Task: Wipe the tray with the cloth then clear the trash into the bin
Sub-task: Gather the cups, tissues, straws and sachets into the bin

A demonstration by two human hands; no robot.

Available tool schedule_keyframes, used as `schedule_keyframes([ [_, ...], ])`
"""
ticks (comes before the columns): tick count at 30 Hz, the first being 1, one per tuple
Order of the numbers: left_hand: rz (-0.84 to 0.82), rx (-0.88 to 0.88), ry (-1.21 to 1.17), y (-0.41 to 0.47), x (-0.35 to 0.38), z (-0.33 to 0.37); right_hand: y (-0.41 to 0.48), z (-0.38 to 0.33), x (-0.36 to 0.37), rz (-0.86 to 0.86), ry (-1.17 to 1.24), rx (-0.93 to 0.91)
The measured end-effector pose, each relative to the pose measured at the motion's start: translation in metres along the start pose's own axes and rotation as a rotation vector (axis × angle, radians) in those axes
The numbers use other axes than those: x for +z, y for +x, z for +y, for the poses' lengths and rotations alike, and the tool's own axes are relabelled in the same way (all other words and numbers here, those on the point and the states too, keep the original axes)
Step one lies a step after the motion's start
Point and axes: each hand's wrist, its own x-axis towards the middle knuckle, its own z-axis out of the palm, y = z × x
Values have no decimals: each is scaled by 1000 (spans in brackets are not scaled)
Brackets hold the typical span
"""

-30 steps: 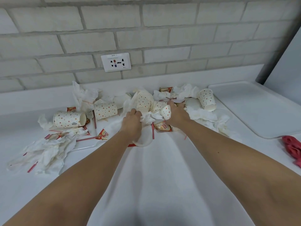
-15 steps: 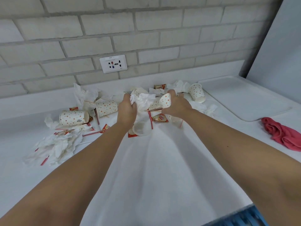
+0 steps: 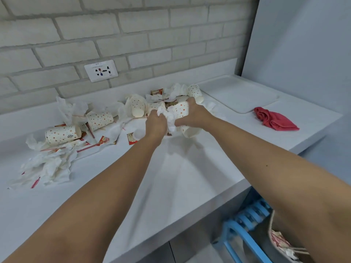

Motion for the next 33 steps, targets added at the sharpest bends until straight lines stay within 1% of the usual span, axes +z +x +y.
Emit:
schedule_keyframes([
  [2, -32, -46, -38, -9, 15, 8, -9, 8, -12, 19, 17, 15],
  [6, -27, -88, -146, -22, 43, 22, -28, 39, -41, 50, 52, 55],
  [10, -72, -104, -155, -47, 92, 37, -56, 86, -75, 98, 66, 123],
  [12, -102, -91, -190, -64, 124, 44, -72, 116, -94, 83, 86, 157],
  [15, -191, -70, -211, -95, 170, 51, -97, 164, -121, -53, 23, 177],
  [18, -262, -10, -164, -119, 210, 51, -120, 208, -146, -222, -23, 213],
  [21, -306, 35, -108, -137, 243, 51, -139, 247, -157, -315, -88, 265],
  [25, -347, 39, -71, -157, 277, 42, -161, 301, -150, -443, -95, 343],
  [28, -364, 49, -27, -166, 294, 32, -177, 336, -130, -507, -87, 397],
  [31, -393, 33, 38, -173, 305, 20, -194, 370, -96, -521, -179, 436],
  [33, -416, 31, 101, -176, 311, 13, -206, 390, -70, -484, -239, 475],
])
